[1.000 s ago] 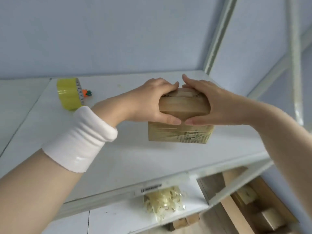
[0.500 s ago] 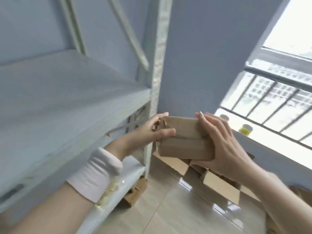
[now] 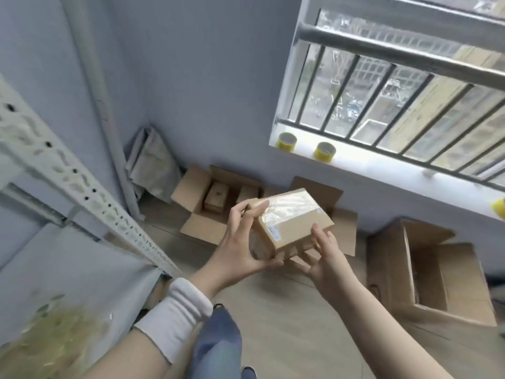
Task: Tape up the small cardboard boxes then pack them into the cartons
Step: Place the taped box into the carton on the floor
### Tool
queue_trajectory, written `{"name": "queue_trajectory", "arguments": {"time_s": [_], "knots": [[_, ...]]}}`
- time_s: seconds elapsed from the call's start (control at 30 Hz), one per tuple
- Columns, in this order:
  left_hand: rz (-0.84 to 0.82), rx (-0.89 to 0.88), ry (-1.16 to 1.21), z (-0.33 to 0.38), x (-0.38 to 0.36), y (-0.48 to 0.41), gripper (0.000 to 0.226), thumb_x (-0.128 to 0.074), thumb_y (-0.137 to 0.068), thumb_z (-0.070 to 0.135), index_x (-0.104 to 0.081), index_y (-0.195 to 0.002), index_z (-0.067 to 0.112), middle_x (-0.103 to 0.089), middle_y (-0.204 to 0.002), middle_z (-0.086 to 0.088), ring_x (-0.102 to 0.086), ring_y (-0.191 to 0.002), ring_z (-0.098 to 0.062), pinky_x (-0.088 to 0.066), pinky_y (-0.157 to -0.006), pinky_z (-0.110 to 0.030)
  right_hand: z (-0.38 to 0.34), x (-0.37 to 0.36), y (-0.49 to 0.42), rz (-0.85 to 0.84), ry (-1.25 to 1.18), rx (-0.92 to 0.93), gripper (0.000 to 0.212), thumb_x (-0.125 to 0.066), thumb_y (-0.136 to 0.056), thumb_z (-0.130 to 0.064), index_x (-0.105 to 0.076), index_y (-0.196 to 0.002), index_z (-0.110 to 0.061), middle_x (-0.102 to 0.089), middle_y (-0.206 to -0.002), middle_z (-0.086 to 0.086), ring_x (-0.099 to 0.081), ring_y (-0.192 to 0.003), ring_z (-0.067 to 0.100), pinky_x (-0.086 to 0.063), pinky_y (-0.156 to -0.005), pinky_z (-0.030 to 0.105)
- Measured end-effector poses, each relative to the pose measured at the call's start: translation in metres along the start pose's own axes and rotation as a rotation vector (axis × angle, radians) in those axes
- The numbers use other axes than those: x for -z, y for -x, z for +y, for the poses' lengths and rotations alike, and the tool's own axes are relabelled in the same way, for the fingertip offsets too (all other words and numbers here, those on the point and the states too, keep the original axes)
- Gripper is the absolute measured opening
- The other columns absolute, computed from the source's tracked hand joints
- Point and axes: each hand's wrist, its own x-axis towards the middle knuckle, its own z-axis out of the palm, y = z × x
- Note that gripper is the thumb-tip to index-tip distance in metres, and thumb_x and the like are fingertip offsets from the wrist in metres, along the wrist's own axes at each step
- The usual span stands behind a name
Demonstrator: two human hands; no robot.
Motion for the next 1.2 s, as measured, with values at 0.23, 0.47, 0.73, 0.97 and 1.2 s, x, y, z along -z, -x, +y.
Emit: {"name": "queue_trajectory", "arguments": {"time_s": [0.23,0.47,0.73,0.97,1.2], "knots": [[-0.301,0.652,0.605,-0.061,-0.036,-0.089,0.092,-0.053,-0.060,0.078,-0.034,-0.138,0.031,-0.044,-0.139,0.004,-0.047,-0.118,-0.008,-0.039,-0.100,-0.030,-0.006,0.054,-0.079,0.089,0.039,-0.064,0.048,-0.062,-0.082,-0.028,-0.046,-0.127,-0.027,-0.062,-0.124,0.000,-0.064,-0.108,0.021,-0.055,-0.077,0.044],[-0.333,0.854,0.713,-0.103,-0.102,-0.179,0.048,-0.052,-0.090,0.043,-0.046,-0.132,0.020,-0.061,-0.122,-0.002,-0.061,-0.105,-0.013,-0.051,-0.086,-0.027,-0.021,0.088,-0.150,0.309,-0.017,-0.150,0.100,-0.065,-0.070,-0.043,-0.006,-0.149,-0.030,-0.027,-0.153,-0.002,-0.039,-0.132,0.016,-0.037,-0.106,0.049],[-0.101,1.001,0.627,-0.167,-0.212,-0.290,0.055,-0.058,-0.086,0.044,-0.032,-0.130,0.023,-0.044,-0.137,0.002,-0.046,-0.123,-0.016,-0.038,-0.106,-0.038,-0.020,0.145,-0.280,0.325,0.017,-0.242,0.036,-0.052,-0.094,-0.027,-0.048,-0.129,-0.022,-0.059,-0.125,-0.003,-0.058,-0.105,0.007,-0.042,-0.102,0.042],[-0.222,1.060,0.391,-0.318,-0.325,-0.368,0.049,-0.059,-0.084,0.050,-0.033,-0.120,0.031,-0.048,-0.127,0.004,-0.047,-0.114,-0.013,-0.037,-0.092,-0.027,0.051,0.247,-0.469,0.390,0.022,-0.332,0.036,-0.045,-0.098,-0.027,-0.047,-0.134,-0.020,-0.059,-0.127,0.000,-0.052,-0.118,0.015,-0.038,-0.101,0.034],[-0.231,1.007,0.315,-0.499,-0.426,-0.415,0.058,-0.058,-0.090,0.034,-0.037,-0.142,0.021,-0.045,-0.139,-0.002,-0.042,-0.129,-0.017,-0.031,-0.111,-0.036,0.176,0.322,-0.632,0.453,-0.221,-0.411,0.043,-0.042,-0.100,-0.021,-0.037,-0.143,-0.022,-0.048,-0.141,0.000,-0.041,-0.131,0.017,-0.032,-0.107,0.035]]}}
